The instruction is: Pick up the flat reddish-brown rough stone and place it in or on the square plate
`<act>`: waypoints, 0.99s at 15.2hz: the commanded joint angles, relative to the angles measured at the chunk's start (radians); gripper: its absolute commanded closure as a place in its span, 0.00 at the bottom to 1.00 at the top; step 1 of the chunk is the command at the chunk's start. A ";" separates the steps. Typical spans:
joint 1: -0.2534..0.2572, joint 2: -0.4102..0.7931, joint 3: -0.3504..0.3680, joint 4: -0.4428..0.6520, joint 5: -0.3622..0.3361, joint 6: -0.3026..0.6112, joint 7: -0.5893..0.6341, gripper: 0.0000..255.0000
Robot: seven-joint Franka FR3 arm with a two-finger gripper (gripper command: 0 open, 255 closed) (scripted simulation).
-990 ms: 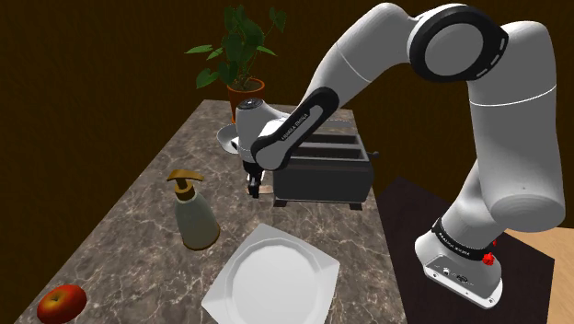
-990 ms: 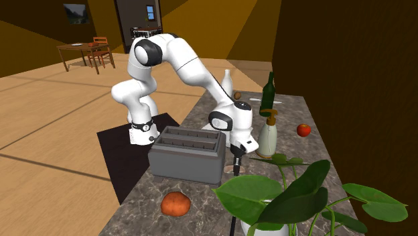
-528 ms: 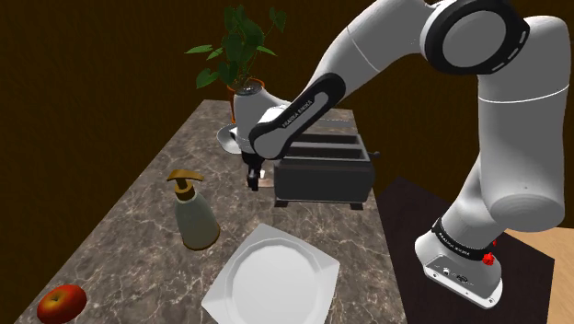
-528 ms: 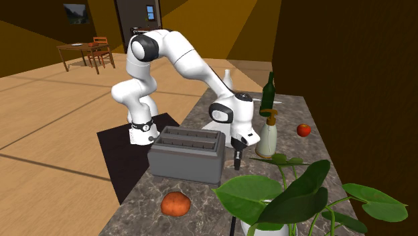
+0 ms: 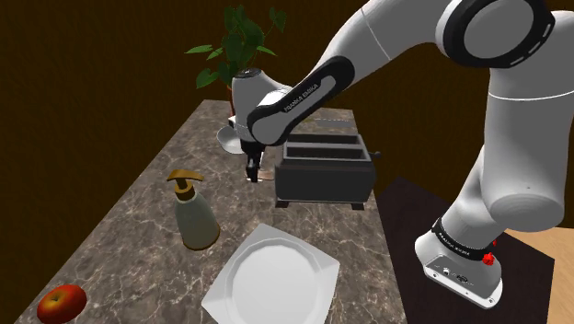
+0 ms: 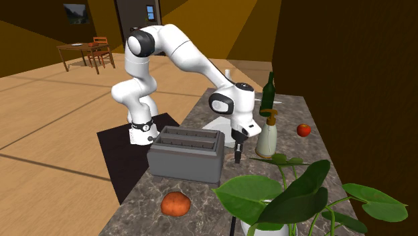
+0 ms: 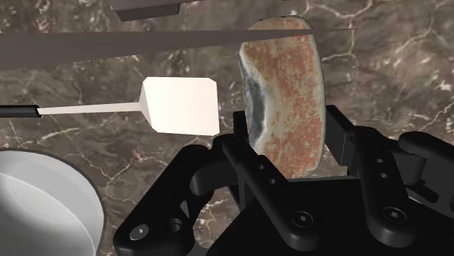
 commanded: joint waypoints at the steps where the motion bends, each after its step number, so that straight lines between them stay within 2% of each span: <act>1: 0.000 -0.018 0.003 0.004 0.005 -0.022 -0.002 1.00; 3: 0.010 -0.038 0.009 -0.025 0.005 -0.013 0.017 1.00; 15: 0.155 -0.224 0.104 -0.292 0.016 0.064 0.261 1.00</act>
